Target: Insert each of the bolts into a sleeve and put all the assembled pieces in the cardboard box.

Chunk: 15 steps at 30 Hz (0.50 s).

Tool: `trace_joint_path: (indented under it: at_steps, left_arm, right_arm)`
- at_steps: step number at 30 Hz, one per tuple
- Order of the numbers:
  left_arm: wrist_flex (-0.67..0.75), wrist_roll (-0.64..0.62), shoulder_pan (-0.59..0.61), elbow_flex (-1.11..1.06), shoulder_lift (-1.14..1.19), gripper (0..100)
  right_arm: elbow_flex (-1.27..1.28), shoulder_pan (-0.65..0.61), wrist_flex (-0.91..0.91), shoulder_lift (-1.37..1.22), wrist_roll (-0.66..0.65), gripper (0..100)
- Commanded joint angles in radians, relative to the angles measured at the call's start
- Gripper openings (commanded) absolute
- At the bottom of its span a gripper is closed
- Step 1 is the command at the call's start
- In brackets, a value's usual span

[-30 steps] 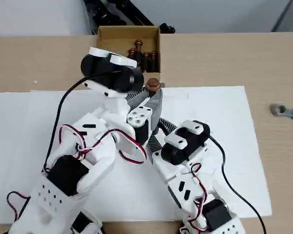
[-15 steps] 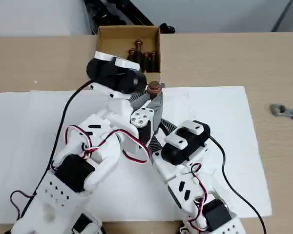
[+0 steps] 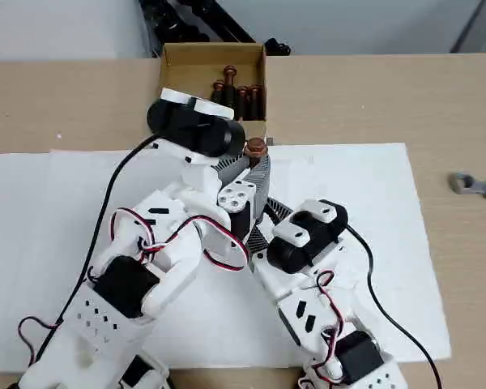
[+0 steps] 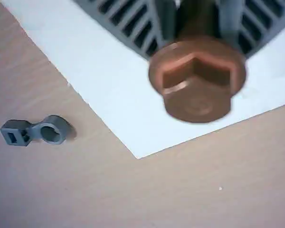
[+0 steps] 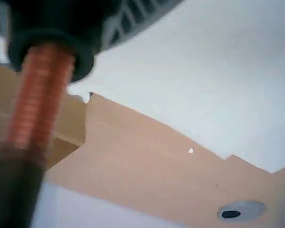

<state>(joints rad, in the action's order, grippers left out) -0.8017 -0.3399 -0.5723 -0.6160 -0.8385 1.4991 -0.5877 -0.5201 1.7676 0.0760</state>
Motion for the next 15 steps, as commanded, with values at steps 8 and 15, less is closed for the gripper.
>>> trace_joint_path:
  at_steps: [8,15]
  left_arm:
    - [0.006,0.014,-0.005,-0.050,-0.003,1]
    - [-0.029,0.014,-0.005,-0.051,-0.002,1]
  right_arm:
    - [-0.046,-0.005,0.019,0.018,0.002,0.4]
    - [-0.048,-0.007,0.025,0.018,-0.060,0.4]
